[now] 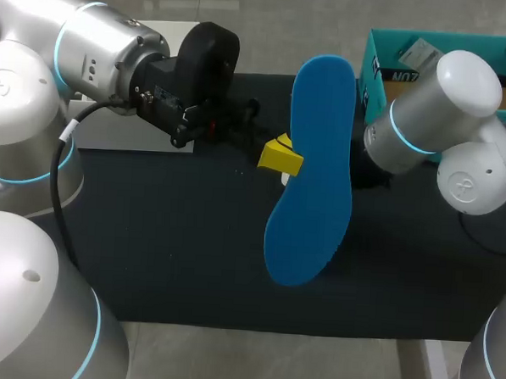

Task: Take the shoe out of the shoebox, open the shoe tongue, remove and reinsert the insole, then place the shoe into the shoebox

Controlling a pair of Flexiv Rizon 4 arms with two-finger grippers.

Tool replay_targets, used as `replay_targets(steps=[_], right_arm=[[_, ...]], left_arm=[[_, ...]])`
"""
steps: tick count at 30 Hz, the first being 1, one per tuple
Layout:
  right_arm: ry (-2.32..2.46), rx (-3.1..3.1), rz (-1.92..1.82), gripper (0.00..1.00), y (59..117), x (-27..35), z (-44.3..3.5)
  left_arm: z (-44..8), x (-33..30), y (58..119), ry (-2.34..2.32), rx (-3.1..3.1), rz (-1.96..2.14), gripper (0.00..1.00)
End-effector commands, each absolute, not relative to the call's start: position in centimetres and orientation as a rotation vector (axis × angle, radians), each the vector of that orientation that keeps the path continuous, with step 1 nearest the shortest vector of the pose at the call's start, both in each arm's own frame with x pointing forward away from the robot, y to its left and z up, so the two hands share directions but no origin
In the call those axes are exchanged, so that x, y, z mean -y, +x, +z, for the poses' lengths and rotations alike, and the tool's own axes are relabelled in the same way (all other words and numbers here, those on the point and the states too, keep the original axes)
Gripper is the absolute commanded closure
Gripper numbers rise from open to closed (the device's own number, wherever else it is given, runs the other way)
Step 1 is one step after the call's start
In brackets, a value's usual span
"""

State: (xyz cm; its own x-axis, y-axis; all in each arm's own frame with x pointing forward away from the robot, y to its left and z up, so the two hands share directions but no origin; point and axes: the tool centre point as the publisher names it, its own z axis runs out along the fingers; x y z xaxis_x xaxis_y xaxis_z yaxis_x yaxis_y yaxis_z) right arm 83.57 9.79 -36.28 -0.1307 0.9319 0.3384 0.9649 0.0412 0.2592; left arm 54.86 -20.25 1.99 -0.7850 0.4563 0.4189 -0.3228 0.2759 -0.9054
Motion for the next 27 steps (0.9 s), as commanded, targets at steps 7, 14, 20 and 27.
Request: replay_targets(steps=[7, 14, 20, 27], right_arm=[[-1.987, 2.222, -0.658, 1.0, 85.9, -10.3, -36.9], [-1.962, 2.214, -0.66, 1.0, 85.9, -10.7, -37.6], [-1.951, 2.193, -0.651, 1.0, 85.5, -10.4, -38.9], [-1.934, 2.16, -0.665, 0.78, 85.7, -10.8, -40.2]], left_arm=[[2.0, 20.4, 54.9, -0.121, 1.912, 1.574, 1.0], [2.0, 20.4, 54.9, -0.121, 1.912, 1.574, 1.0], [2.0, 20.4, 54.9, -0.121, 1.912, 1.574, 1.0], [2.0, 20.4, 54.9, -0.121, 1.912, 1.574, 1.0]])
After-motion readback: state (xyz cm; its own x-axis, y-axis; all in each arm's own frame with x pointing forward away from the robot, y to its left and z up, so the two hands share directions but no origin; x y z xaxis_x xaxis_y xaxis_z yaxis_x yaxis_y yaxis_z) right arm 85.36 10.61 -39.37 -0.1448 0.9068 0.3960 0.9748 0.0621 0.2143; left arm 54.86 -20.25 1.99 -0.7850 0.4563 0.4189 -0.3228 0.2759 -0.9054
